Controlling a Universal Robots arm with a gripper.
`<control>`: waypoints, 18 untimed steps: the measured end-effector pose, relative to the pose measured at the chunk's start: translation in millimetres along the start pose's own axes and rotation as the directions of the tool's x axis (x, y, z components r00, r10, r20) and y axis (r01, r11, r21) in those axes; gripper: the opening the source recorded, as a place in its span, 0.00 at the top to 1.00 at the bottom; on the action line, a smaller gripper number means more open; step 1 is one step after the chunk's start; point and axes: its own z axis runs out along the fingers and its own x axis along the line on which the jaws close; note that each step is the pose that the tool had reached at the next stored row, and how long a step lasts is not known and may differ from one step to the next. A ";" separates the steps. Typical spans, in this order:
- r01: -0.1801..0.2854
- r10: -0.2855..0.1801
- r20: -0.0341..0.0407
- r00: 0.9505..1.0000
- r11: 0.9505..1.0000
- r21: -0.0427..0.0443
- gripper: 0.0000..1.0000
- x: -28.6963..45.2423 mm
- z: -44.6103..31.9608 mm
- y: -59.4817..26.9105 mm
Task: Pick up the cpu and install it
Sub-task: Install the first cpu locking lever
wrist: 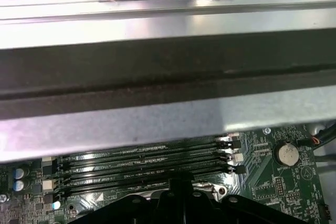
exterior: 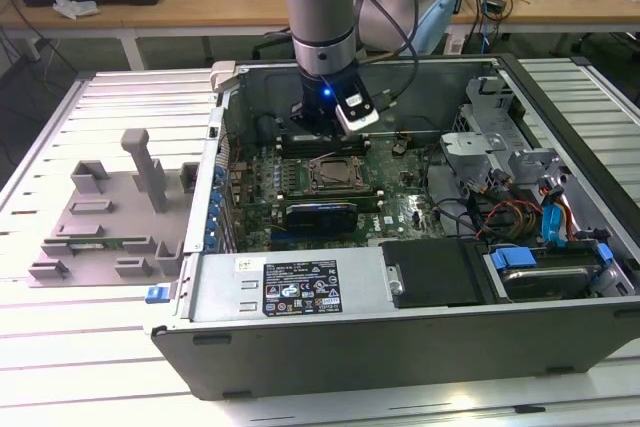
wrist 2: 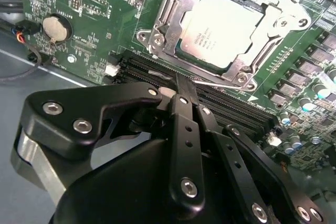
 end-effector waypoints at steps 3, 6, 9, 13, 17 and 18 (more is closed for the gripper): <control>-0.036 0.036 0.006 0.999 0.999 0.004 0.89 0.4 1.7 -0.2; -0.053 0.053 0.010 0.999 0.999 0.006 0.89 2.8 2.9 1.1; -0.066 0.066 0.013 0.998 0.998 0.007 0.89 5.3 3.4 2.0; -0.074 0.074 0.022 0.997 0.997 0.015 0.89 7.0 7.0 3.8; -0.070 0.069 0.033 0.997 0.997 0.036 0.89 7.2 8.7 3.6; -0.069 0.067 0.035 0.997 0.997 0.043 0.89 7.3 9.1 3.5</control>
